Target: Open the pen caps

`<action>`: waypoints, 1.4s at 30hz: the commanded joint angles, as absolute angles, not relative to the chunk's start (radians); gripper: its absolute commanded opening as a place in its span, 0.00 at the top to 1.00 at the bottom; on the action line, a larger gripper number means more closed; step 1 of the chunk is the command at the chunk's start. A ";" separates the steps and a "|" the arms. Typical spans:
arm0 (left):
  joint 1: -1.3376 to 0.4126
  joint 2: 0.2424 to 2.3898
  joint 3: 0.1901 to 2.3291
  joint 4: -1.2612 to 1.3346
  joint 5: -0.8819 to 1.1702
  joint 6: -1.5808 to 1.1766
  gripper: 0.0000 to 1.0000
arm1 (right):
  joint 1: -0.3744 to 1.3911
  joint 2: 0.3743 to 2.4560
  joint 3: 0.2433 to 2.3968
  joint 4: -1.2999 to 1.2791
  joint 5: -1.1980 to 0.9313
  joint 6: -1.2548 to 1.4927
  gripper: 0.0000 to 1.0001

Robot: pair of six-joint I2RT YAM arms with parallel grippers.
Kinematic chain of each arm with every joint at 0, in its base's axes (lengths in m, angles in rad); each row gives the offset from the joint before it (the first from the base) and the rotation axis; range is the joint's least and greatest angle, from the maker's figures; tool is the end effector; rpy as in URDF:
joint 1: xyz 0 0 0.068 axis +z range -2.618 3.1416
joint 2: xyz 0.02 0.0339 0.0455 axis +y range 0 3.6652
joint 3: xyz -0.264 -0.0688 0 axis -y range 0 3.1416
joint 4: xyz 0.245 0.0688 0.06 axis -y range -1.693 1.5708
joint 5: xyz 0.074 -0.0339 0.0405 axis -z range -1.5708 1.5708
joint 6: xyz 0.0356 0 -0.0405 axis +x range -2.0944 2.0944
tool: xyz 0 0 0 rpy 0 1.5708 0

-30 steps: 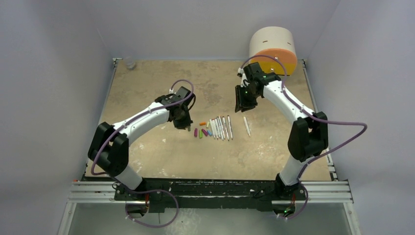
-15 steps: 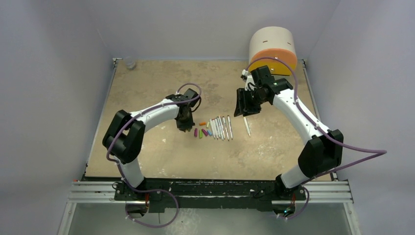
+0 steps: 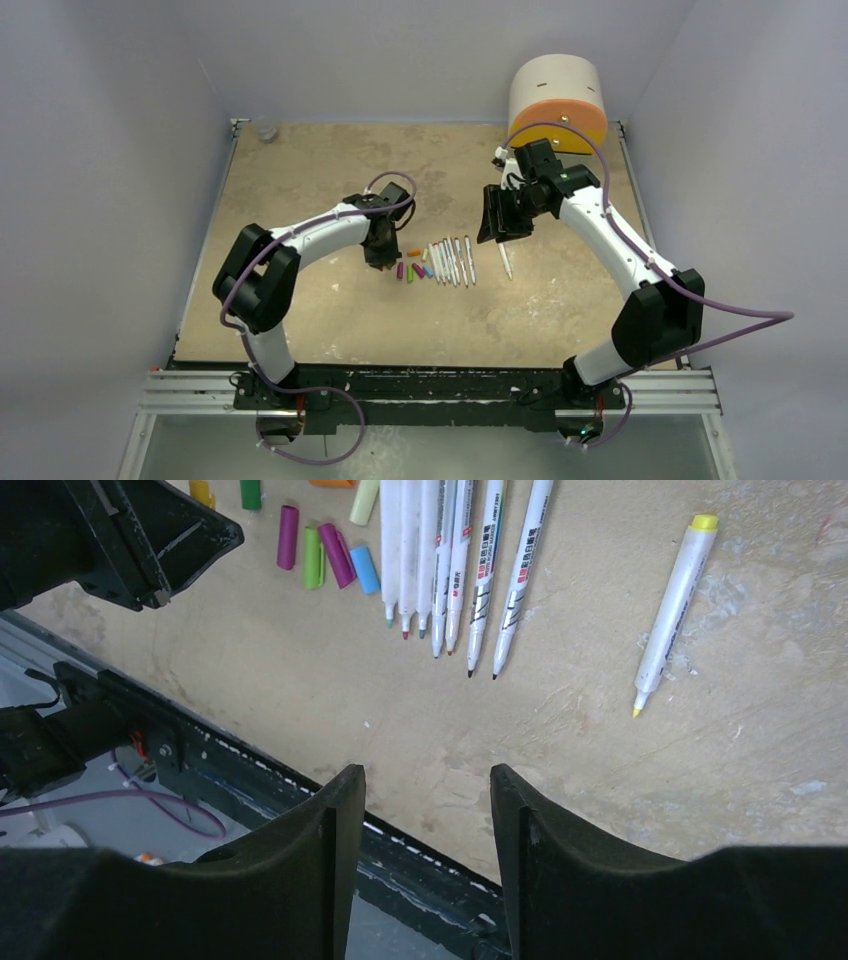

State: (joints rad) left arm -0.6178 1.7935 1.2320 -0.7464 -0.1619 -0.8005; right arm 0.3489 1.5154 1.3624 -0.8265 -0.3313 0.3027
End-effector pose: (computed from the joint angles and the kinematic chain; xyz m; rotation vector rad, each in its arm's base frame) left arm 0.2854 -0.1957 0.1859 -0.2891 2.8221 -0.0696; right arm 0.2936 0.1191 0.3097 -0.1929 2.6033 0.6671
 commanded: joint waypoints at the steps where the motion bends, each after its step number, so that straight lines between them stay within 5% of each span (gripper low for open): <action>1: -0.624 1.801 1.253 -0.716 -0.163 -0.799 0.99 | 0.356 1.489 1.360 -0.818 -0.356 0.308 0.48; 42: -0.647 1.844 1.317 -0.747 -0.157 -0.797 0.91 | 0.356 1.502 1.323 -0.781 -0.379 0.289 0.46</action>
State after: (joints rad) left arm -0.6384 1.8465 1.2739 -0.7467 -0.1593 -0.8005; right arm 0.3527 1.5127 1.3174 -0.8013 -0.3576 0.3023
